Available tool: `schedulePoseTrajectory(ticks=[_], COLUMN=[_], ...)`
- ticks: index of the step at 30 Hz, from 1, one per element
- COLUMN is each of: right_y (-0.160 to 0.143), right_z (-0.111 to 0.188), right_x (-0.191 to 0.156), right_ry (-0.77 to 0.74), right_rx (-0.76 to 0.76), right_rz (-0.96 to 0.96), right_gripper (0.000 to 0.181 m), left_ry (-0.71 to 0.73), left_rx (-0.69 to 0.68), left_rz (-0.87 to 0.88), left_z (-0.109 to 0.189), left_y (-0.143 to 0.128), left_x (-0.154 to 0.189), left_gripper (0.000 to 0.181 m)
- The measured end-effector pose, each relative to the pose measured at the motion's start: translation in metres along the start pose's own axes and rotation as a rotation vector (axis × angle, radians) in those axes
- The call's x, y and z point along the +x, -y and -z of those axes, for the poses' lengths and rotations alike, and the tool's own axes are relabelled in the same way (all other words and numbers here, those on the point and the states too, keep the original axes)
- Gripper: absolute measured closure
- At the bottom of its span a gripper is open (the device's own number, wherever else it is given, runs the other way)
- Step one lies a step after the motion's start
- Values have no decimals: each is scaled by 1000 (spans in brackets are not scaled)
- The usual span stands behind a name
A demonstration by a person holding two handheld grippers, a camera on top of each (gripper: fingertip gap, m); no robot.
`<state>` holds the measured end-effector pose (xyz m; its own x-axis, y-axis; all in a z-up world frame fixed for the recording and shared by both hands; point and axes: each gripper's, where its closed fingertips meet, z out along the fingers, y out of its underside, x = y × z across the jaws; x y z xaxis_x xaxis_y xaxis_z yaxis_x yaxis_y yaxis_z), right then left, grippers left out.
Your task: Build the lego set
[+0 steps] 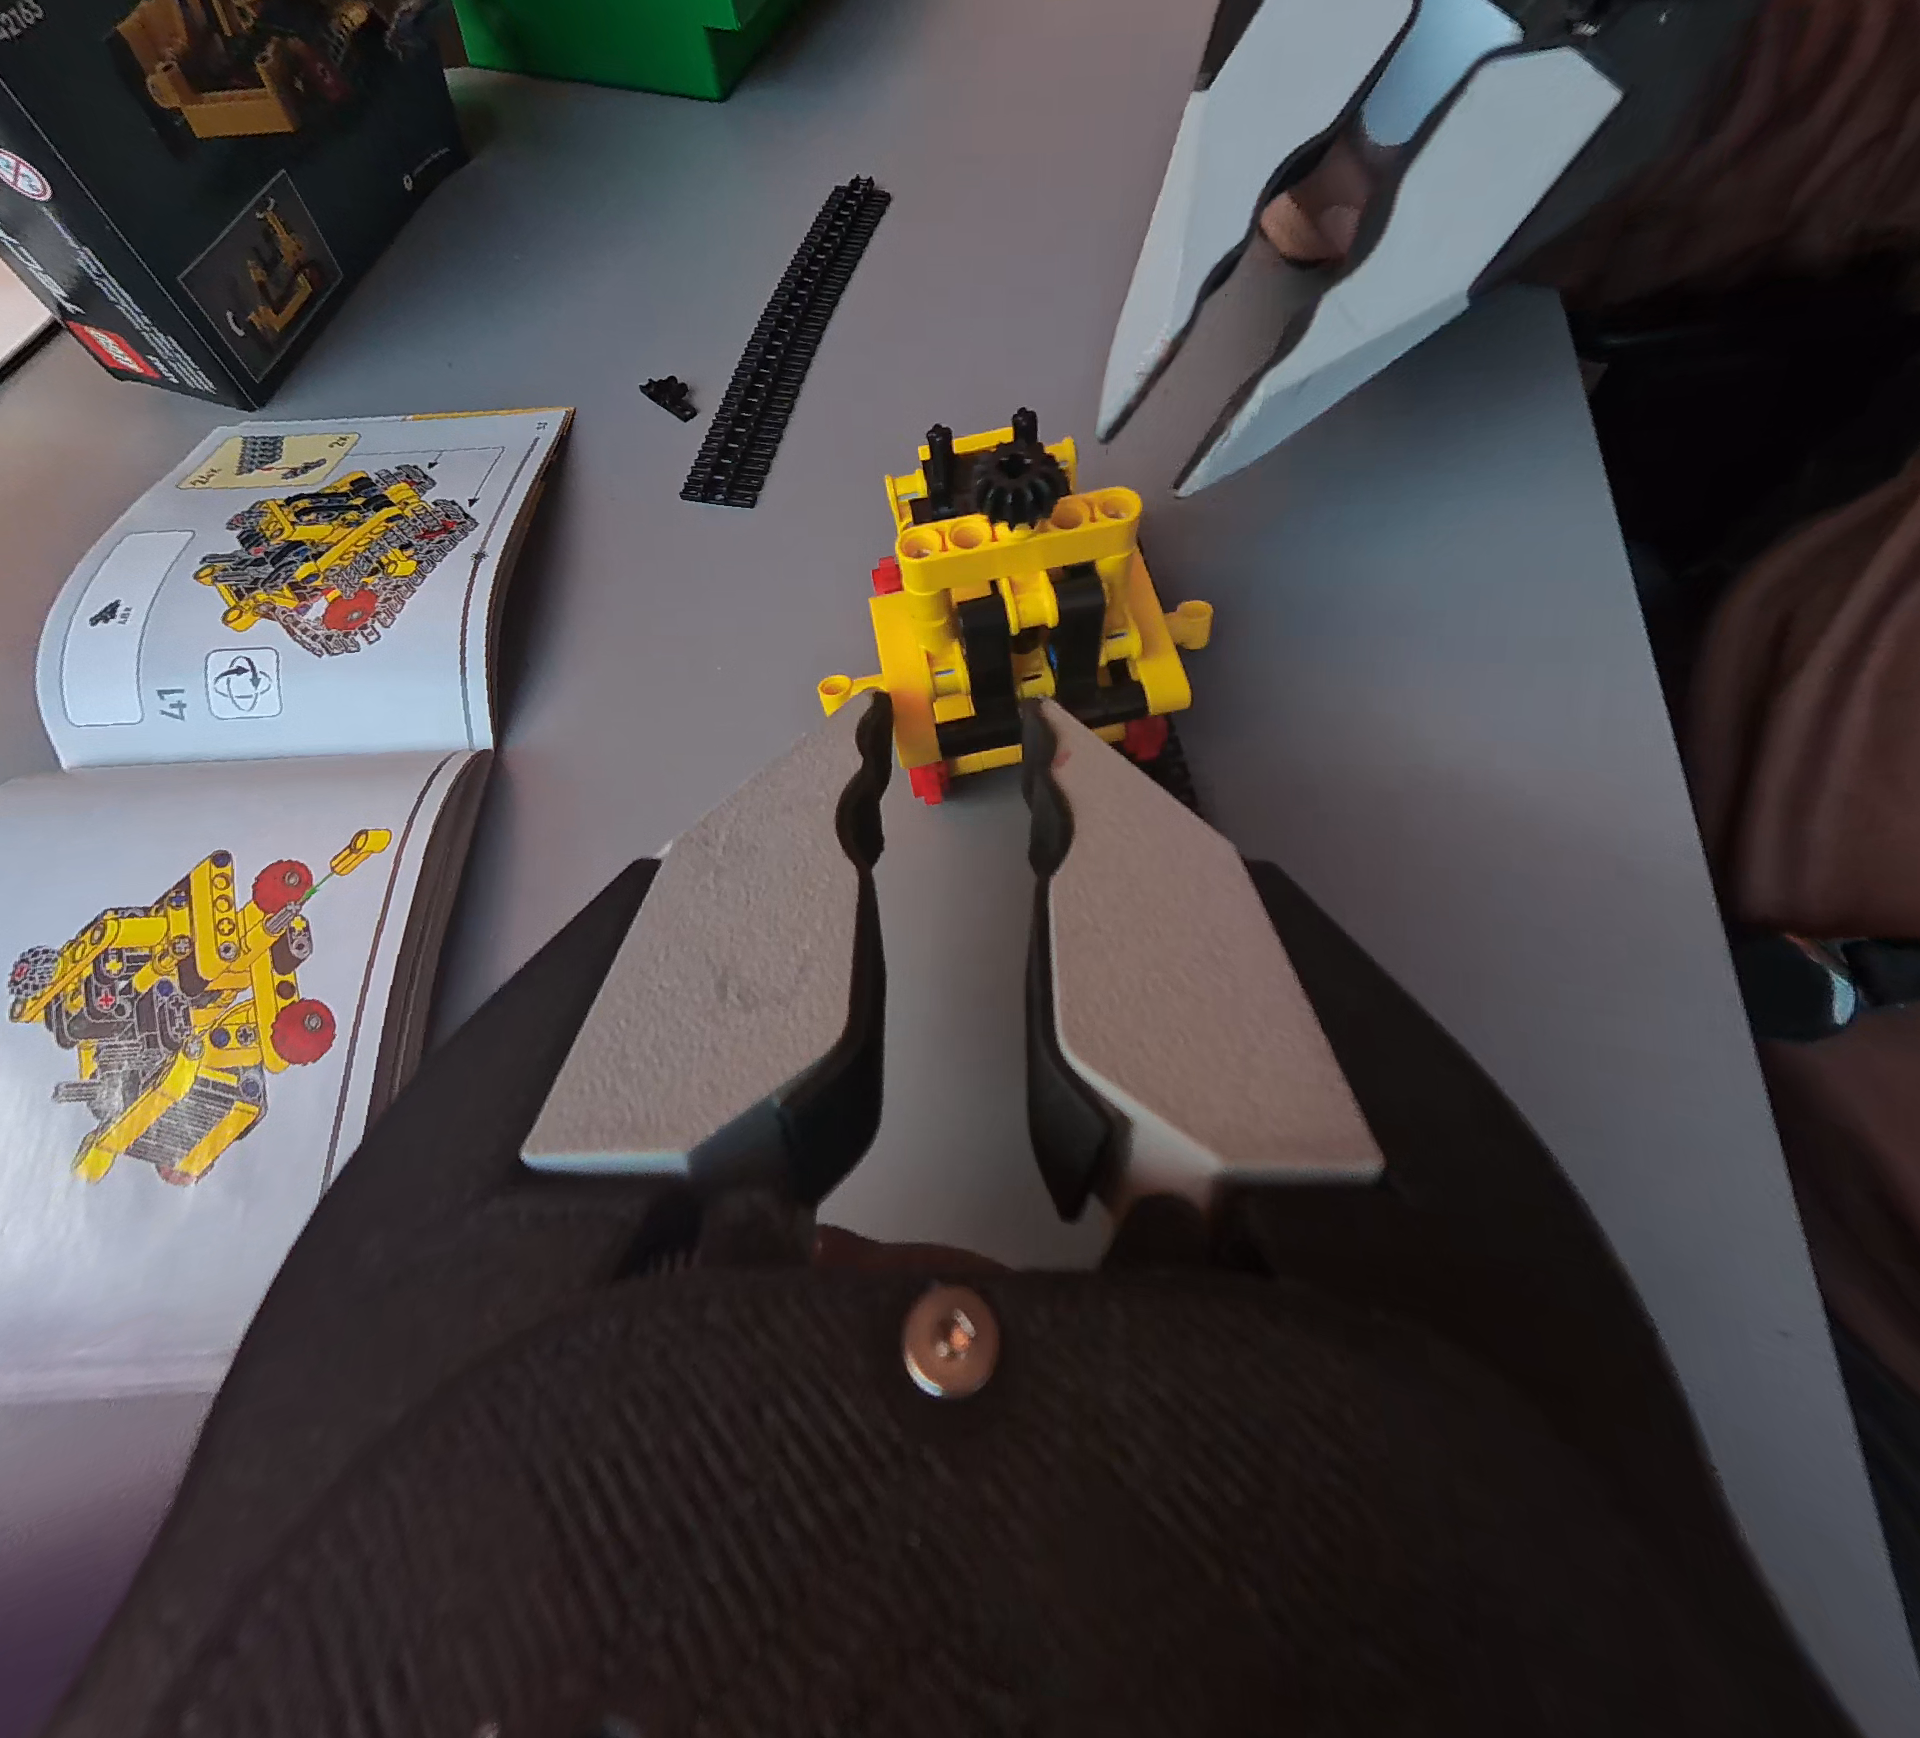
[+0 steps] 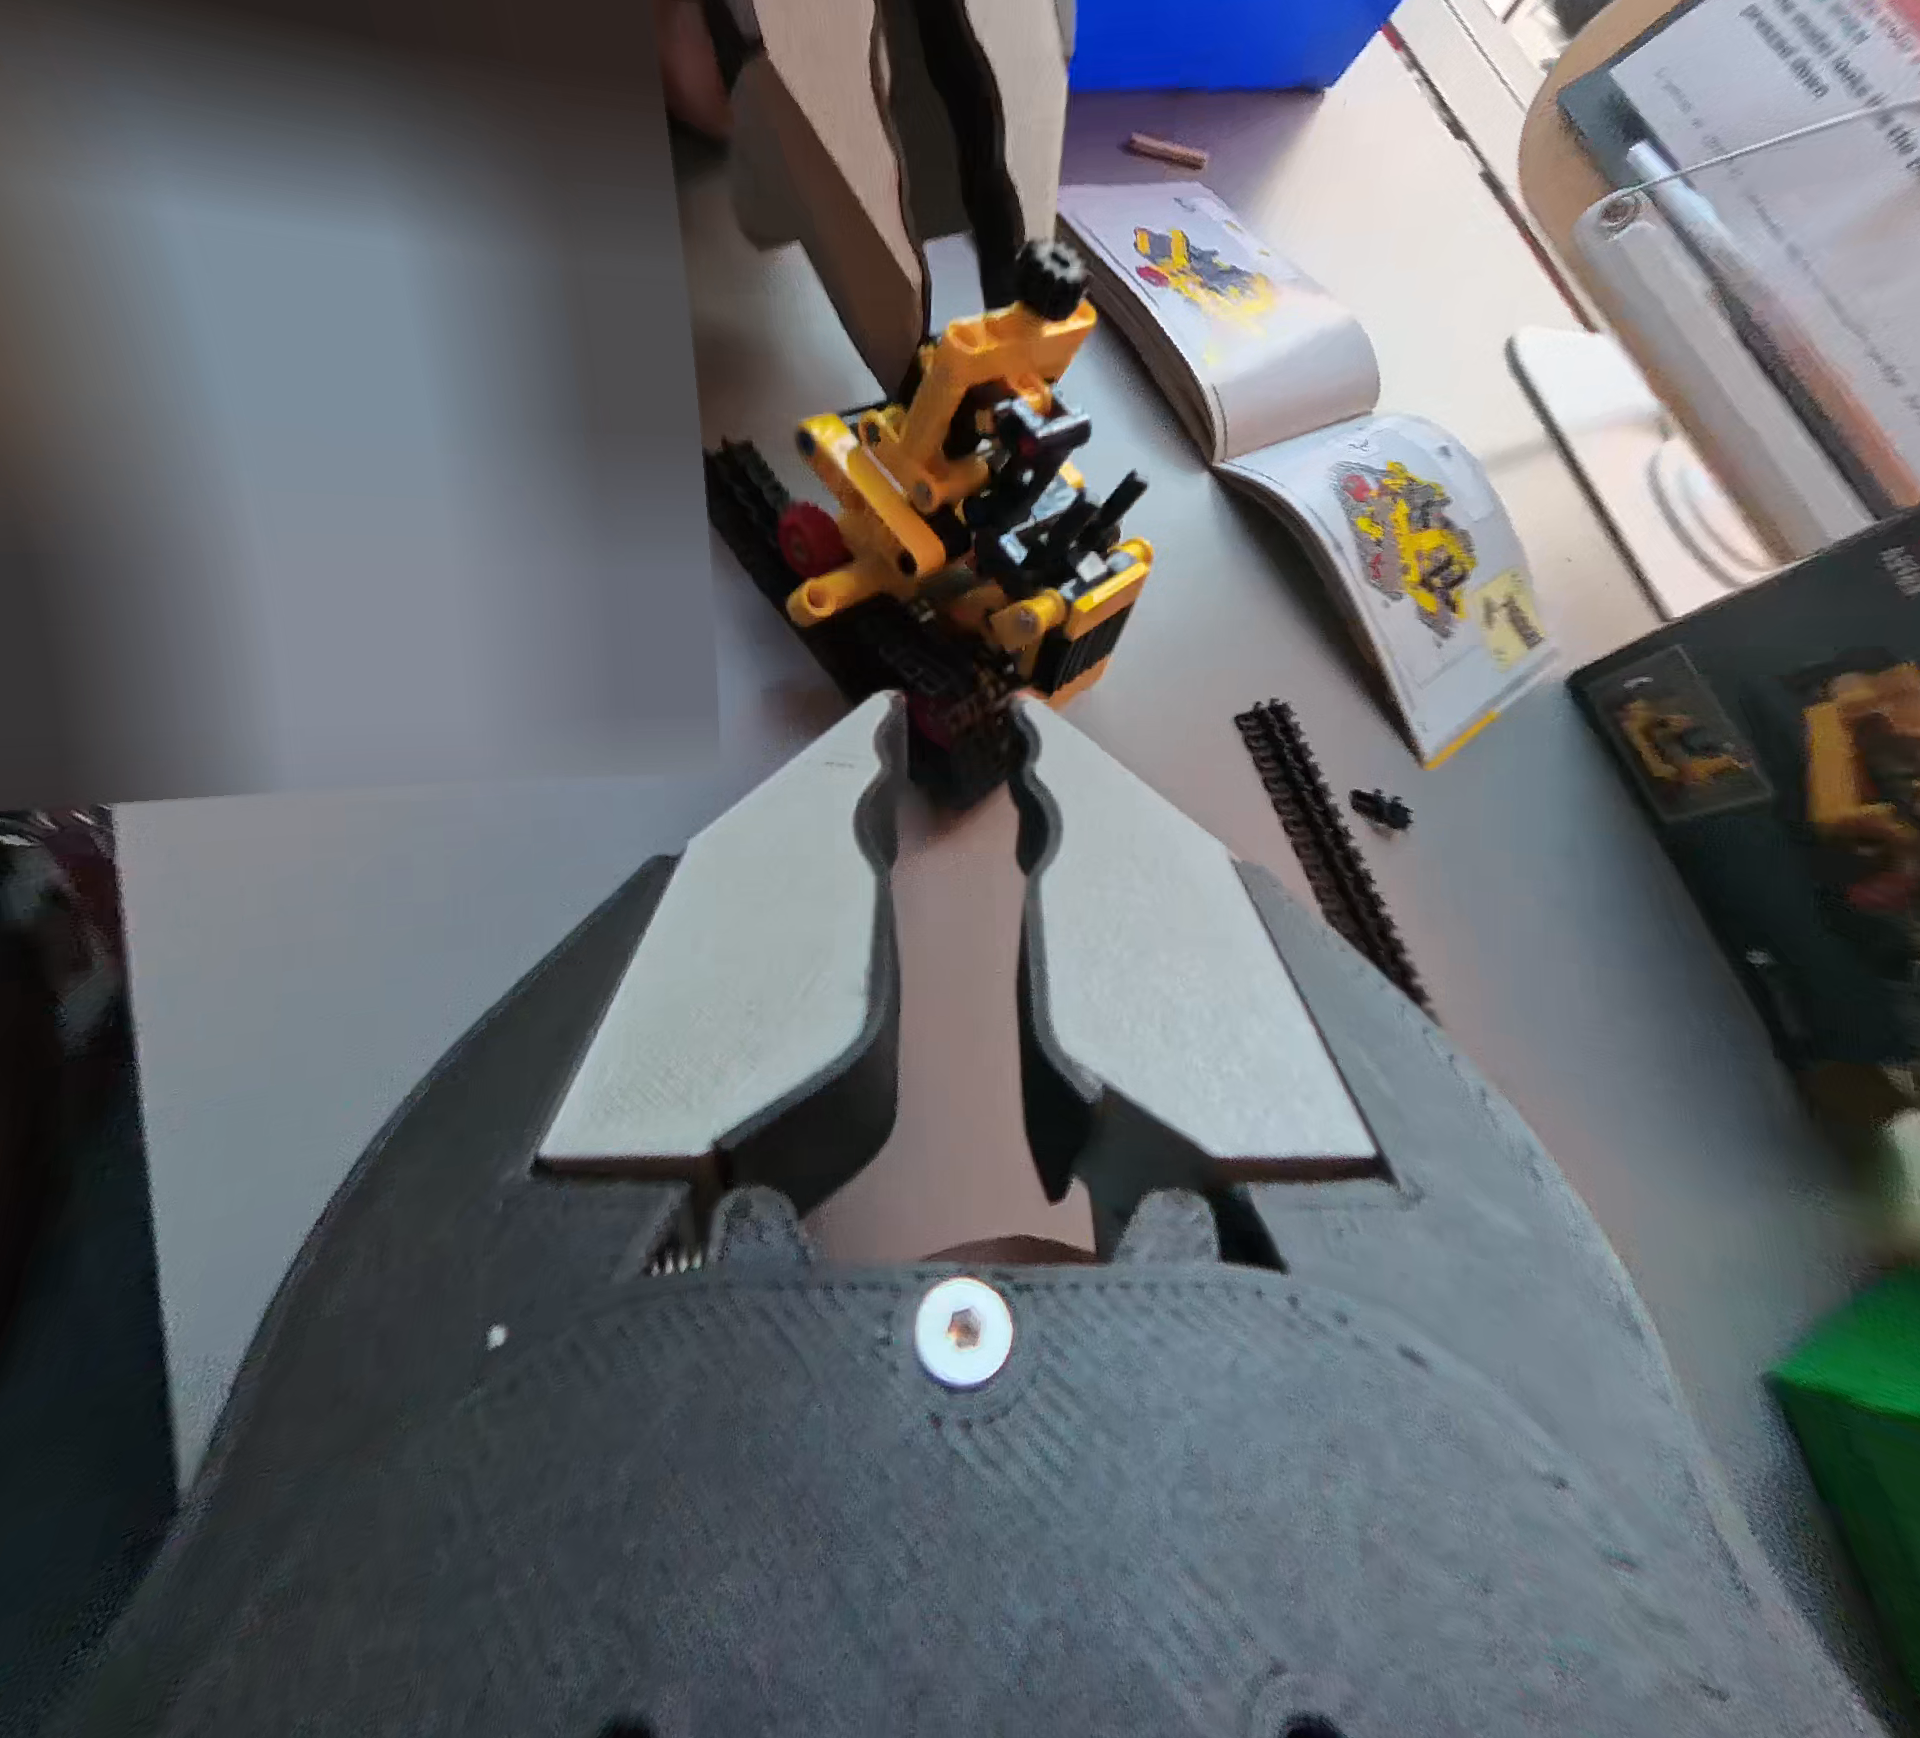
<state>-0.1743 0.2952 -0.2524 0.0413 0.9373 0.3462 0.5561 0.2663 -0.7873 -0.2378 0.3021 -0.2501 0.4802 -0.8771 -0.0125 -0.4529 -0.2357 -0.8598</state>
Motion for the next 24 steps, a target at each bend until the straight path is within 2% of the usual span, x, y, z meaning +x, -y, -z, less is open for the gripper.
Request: schedulePoseTrajectory(ticks=[3,5,9,13,19,24], right_y=[-1,6,4,-3,4,6], right_z=[-2,-5,-15,-20,-25,-22], right_x=[-5,-11,-18,-15,-13,-12], right_ry=[-133,-222,-276,-289,-332,-308], right_rx=[-57,-57,-106,-156,-150,-118], right_rz=[232,408,625,683,751,649], right_gripper=[162,172,173,169,177,181], left_ry=[-1,2,6,2,2,6], left_rx=[-1,-1,-1,-1,-2,-2], left_rz=[0,-3,-6,3,1,1], left_z=[0,0,0,0,0,0], left_y=[0,0,0,0,0,0], left_x=[0,0,0,0,1,1], left_gripper=[159,159,159,159,159,159])
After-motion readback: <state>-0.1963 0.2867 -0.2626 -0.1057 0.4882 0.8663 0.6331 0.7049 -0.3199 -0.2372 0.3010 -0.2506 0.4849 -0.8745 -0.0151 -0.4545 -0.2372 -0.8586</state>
